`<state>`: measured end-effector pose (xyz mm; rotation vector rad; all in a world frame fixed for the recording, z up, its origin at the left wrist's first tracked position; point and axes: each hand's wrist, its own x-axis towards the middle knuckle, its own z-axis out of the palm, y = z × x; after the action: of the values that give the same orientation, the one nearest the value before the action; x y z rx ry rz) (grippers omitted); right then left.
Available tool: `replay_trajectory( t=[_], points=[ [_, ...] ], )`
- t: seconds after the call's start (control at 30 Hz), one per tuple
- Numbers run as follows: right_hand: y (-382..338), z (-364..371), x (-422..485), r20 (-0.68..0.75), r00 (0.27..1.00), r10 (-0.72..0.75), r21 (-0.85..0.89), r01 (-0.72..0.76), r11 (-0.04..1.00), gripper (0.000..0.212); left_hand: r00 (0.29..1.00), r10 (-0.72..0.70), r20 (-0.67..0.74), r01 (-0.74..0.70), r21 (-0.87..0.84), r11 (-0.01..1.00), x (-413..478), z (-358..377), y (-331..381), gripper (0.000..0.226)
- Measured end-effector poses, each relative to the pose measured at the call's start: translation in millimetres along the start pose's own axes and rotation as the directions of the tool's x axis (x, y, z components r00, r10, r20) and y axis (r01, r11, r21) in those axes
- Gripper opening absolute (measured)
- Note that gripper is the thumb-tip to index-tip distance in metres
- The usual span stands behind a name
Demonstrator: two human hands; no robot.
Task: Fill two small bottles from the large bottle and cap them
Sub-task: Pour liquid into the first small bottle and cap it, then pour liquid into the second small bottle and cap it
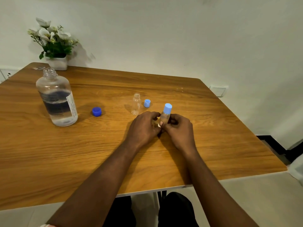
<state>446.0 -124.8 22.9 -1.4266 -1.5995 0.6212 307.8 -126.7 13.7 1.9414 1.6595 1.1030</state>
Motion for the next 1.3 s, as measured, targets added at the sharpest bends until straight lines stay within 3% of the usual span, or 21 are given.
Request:
replay_trajectory(
  t=[0.07, 0.17, 0.4, 0.53, 0.6, 0.67, 0.77, 0.9, 0.97, 1.1, 1.3],
  points=[
    [3, -3, 3, -0.073, 0.997, 0.02, -0.006, -0.021, 1.0, 0.018, 1.0, 0.004, 0.0, -0.004, 0.014, 1.0, 0, 1, 0, 0.058],
    [7, -9, 9, -0.152, 0.988, 0.038, -0.036, -0.044, 0.998, 0.024, 1.0, 0.01, 0.005, -0.01, 0.024, 1.0, 0, 2, -1, 0.058],
    [12, -9, 15, -0.159, 0.986, 0.047, -0.126, -0.067, 0.99, 0.031, 1.0, 0.001, 0.008, -0.001, 0.018, 1.0, -2, 1, -1, 0.05],
    [9, -11, 7, -0.18, 0.981, 0.077, -0.112, -0.099, 0.989, 0.058, 0.998, 0.008, -0.058, -0.009, -0.018, 1.0, -9, -3, 3, 0.04],
    [5, -9, -4, -0.286, 0.956, 0.07, -0.067, -0.093, 0.993, 0.05, 0.993, -0.01, -0.121, 0.003, -0.063, 0.998, -15, -8, 4, 0.033],
    [-4, 0, -18, -0.339, 0.941, 0.015, -0.028, -0.026, 0.999, 0.027, 0.98, -0.05, -0.194, 0.024, -0.137, 0.99, -22, -15, 4, 0.025],
    [-22, 29, -30, -0.181, 0.978, -0.107, 0.022, 0.112, 0.993, 0.016, 0.959, -0.092, -0.27, 0.046, -0.174, 0.984, -35, -30, -3, 0.021],
    [-46, 72, -18, 0.003, 0.998, -0.065, -0.01, 0.066, 0.998, 0.043, 0.935, -0.122, -0.334, 0.088, -0.114, 0.99, -50, -61, -23, 0.02],
    [-50, 85, -7, -0.023, 0.999, -0.032, -0.044, 0.031, 0.999, 0.044, 0.918, -0.145, -0.369, 0.127, -0.074, 0.989, -56, -79, -35, 0.02],
    [-54, 99, 12, -0.06, 0.998, 0.003, -0.129, -0.011, 0.992, 0.022, 0.879, -0.206, -0.43, 0.185, -0.092, 0.978, -63, -100, -53, 0.019],
    [-56, 109, 21, -0.056, 0.997, 0.054, -0.192, -0.064, 0.979, 0.029, 0.864, -0.243, -0.441, 0.192, -0.157, 0.969, -63, -100, -53, 0.019]
  ],
)
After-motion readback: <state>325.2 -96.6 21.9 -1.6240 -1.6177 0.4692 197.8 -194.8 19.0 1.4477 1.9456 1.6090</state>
